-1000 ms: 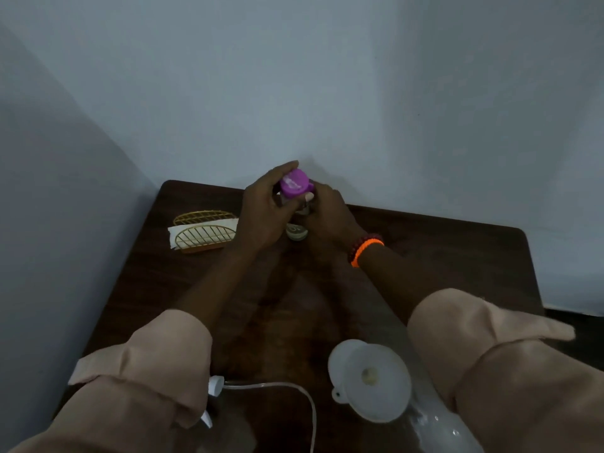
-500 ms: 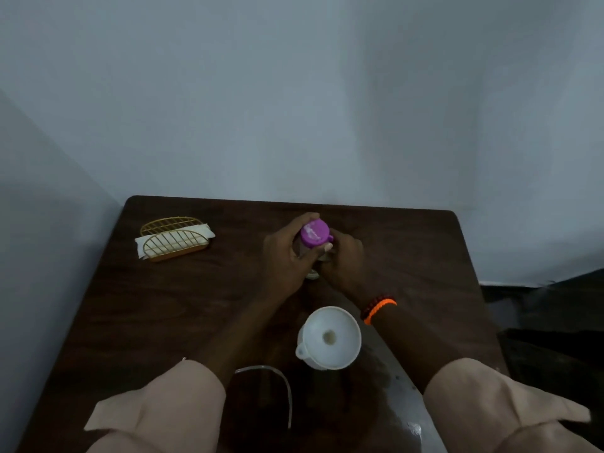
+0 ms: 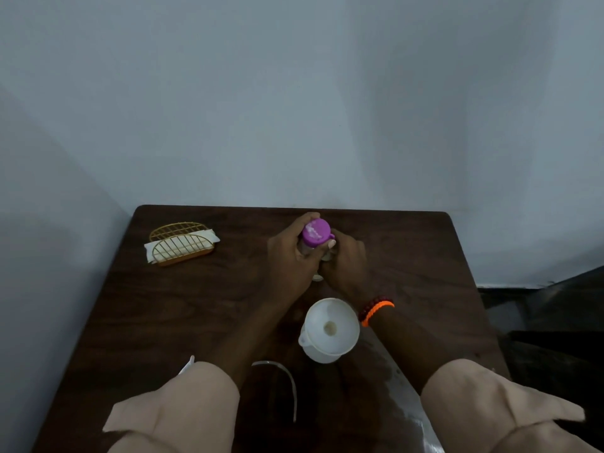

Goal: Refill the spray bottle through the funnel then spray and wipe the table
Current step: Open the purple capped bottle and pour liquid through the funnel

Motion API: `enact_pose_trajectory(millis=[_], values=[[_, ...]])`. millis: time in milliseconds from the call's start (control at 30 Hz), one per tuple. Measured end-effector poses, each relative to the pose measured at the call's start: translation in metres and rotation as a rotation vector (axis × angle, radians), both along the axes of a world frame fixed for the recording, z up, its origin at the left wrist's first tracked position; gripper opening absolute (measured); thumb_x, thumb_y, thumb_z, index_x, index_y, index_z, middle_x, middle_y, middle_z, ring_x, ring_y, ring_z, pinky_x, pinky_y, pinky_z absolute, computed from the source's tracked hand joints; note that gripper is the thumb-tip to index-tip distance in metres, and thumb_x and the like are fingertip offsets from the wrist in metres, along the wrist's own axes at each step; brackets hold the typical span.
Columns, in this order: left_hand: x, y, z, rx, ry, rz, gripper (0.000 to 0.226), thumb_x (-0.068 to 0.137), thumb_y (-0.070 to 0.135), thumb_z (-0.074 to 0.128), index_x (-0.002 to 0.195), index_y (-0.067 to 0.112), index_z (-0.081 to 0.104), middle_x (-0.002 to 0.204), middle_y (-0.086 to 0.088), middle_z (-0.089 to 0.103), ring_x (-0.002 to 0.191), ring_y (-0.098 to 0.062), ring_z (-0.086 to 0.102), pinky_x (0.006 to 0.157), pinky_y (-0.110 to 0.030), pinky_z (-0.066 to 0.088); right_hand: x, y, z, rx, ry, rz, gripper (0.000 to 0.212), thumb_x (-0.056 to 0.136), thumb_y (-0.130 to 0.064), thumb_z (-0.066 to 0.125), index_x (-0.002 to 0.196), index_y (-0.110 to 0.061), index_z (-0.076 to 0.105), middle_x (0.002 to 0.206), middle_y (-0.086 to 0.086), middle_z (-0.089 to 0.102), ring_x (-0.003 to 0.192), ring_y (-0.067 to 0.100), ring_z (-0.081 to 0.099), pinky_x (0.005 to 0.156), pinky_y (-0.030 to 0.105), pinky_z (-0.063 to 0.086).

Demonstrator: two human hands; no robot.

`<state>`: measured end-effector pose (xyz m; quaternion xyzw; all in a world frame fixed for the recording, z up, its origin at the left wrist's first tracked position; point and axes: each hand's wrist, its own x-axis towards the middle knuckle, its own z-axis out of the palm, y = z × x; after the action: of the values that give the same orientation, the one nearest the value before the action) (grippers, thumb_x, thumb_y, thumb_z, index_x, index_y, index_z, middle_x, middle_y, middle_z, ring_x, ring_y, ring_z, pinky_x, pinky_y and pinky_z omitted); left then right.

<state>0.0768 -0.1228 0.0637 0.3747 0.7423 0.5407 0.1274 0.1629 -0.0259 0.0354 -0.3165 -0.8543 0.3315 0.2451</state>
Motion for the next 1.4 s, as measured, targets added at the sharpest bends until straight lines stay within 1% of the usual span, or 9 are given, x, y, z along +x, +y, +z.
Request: enact_pose_trajectory(millis=[200,333,533,633,833,933,1033,1200,1400], values=[[0.013,0.011,0.015,-0.017,0.001,0.170,0.054,0.080,0.030,0.085,0.128,0.012,0.067,0.122,-0.002,0.073,0.111,-0.010,0.067,0.094,-0.006,0.049,-0.006,-0.004,0.008,0.043,0.024,-0.071,0.029,0.082,-0.031,0.056,0.089,-0.006,0.069,0.079,0.008,0.074,0.065,0.016,0.061,0.059,0.012,0.034],[0.016,0.020,0.027,-0.068,-0.049,0.237,0.060,0.078,0.029,0.086,0.131,0.012,0.064,0.126,-0.004,0.071,0.114,-0.012,0.063,0.080,0.009,0.031,-0.012,-0.012,0.007,0.133,0.016,-0.134,0.026,0.080,-0.025,0.059,0.082,0.000,0.068,0.072,0.014,0.071,0.060,0.027,0.064,0.062,0.021,0.035],[0.017,-0.005,0.028,-0.029,0.040,0.121,0.054,0.083,0.026,0.082,0.132,0.014,0.063,0.125,0.000,0.070,0.111,-0.004,0.061,0.092,-0.012,0.049,-0.003,0.001,0.020,-0.042,0.067,-0.078,0.029,0.079,-0.040,0.076,0.090,-0.014,0.070,0.079,-0.006,0.072,0.067,0.004,0.062,0.065,0.014,0.049],[0.007,-0.012,0.024,0.016,0.009,0.169,0.047,0.082,0.023,0.082,0.126,0.016,0.066,0.120,0.000,0.071,0.106,-0.007,0.067,0.090,-0.028,0.060,-0.001,0.005,0.026,-0.014,0.020,-0.082,0.030,0.072,-0.042,0.082,0.085,-0.018,0.069,0.071,-0.013,0.065,0.060,-0.006,0.058,0.057,0.003,0.037],[-0.007,0.000,0.033,-0.053,-0.103,-0.017,0.080,0.076,0.036,0.087,0.145,0.019,0.050,0.143,0.002,0.058,0.126,-0.011,0.056,0.101,-0.022,0.052,0.001,-0.009,0.036,-0.005,0.071,0.086,0.029,0.075,-0.029,0.076,0.096,-0.010,0.071,0.076,-0.017,0.061,0.071,-0.021,0.057,0.064,-0.004,0.037],[-0.007,0.000,0.034,-0.052,-0.114,-0.092,0.075,0.076,0.039,0.086,0.142,0.017,0.055,0.137,0.000,0.064,0.124,-0.015,0.060,0.105,-0.035,0.054,0.001,-0.008,0.035,-0.011,0.071,0.056,0.025,0.074,-0.028,0.073,0.091,-0.011,0.069,0.074,-0.012,0.066,0.064,-0.005,0.062,0.064,0.006,0.045],[-0.007,-0.010,0.029,-0.019,-0.105,-0.111,0.072,0.077,0.039,0.085,0.141,0.017,0.057,0.134,0.002,0.067,0.123,-0.013,0.063,0.102,-0.030,0.055,0.004,0.001,0.030,-0.041,0.019,-0.034,0.025,0.074,-0.037,0.078,0.088,-0.017,0.070,0.077,-0.004,0.074,0.070,0.008,0.068,0.069,0.030,0.057],[-0.016,-0.021,0.028,0.033,-0.108,-0.100,0.057,0.078,0.035,0.084,0.128,0.015,0.065,0.120,0.001,0.073,0.111,-0.012,0.070,0.094,-0.041,0.060,0.009,0.000,0.030,-0.084,0.012,-0.038,0.043,0.067,-0.039,0.087,0.102,-0.018,0.073,0.091,-0.003,0.077,0.083,0.010,0.072,0.074,0.025,0.056],[-0.016,-0.010,0.038,0.037,-0.069,-0.140,0.076,0.074,0.031,0.089,0.140,0.015,0.056,0.136,0.001,0.065,0.122,-0.014,0.063,0.098,-0.031,0.058,0.003,-0.011,0.035,-0.075,0.046,0.040,0.035,0.072,-0.034,0.083,0.101,-0.018,0.072,0.087,-0.005,0.076,0.075,0.004,0.069,0.069,0.015,0.054]])
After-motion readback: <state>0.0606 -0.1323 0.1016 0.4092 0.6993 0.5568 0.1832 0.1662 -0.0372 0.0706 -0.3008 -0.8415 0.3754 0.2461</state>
